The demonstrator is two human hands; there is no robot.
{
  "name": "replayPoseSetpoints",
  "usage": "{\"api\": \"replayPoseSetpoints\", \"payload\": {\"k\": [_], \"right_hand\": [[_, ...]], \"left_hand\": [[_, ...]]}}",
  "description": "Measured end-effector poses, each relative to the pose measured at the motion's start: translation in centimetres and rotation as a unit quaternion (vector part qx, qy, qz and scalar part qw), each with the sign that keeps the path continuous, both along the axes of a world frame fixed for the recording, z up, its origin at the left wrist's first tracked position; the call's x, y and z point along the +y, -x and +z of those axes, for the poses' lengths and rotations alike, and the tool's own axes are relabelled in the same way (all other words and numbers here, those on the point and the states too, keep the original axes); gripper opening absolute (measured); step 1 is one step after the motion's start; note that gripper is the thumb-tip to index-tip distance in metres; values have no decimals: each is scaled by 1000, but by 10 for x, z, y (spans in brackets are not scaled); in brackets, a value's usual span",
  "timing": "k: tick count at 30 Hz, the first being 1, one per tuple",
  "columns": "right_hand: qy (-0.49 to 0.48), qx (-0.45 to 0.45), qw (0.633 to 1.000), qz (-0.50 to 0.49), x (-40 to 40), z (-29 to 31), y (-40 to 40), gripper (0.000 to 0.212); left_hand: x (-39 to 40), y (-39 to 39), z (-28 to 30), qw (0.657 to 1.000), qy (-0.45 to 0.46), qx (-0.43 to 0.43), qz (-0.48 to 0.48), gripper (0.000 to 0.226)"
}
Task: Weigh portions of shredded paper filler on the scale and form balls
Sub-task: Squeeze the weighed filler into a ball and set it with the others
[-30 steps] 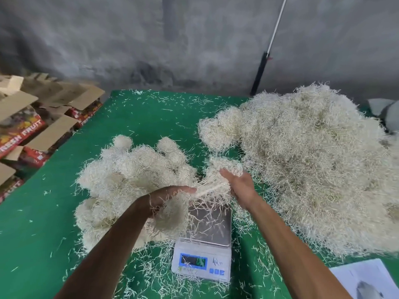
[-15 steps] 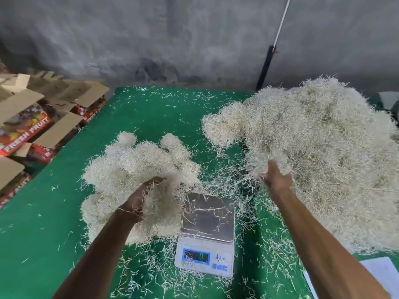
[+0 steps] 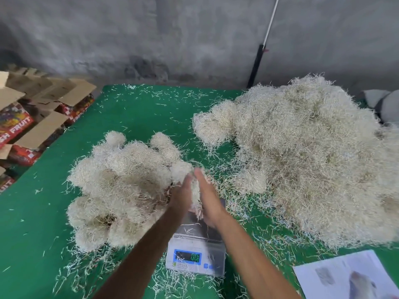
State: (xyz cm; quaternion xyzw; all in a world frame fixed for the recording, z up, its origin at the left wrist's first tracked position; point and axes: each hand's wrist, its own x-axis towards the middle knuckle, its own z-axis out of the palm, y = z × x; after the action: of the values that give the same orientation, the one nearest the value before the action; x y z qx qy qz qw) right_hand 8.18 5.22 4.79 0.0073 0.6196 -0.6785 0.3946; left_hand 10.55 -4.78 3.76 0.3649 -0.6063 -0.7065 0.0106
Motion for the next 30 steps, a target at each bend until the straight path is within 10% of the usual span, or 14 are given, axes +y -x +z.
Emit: {"api": "replayPoseSetpoints", "payload": {"k": [4, 8, 14, 20, 30], "right_hand": [[-51, 7, 996, -75, -8, -10, 5, 125], [-73, 90, 984, -136, -1, -11, 24, 62], [-121, 274, 952, -66, 14, 1, 37, 111], [-382, 473, 755, 247, 24, -25, 26, 113], [-389, 425, 811, 102, 53, -40, 41, 96]], "left_hand": [[15, -5, 8, 996, -9, 82, -26, 67], [-17, -24, -3, 996, -3, 57, 64, 27], [-48, -55, -44, 982, -90, 4, 164, 22], [-49, -51, -65, 984, -62, -73, 152, 12], [-53, -67, -71, 994, 43, -45, 87, 9]]}}
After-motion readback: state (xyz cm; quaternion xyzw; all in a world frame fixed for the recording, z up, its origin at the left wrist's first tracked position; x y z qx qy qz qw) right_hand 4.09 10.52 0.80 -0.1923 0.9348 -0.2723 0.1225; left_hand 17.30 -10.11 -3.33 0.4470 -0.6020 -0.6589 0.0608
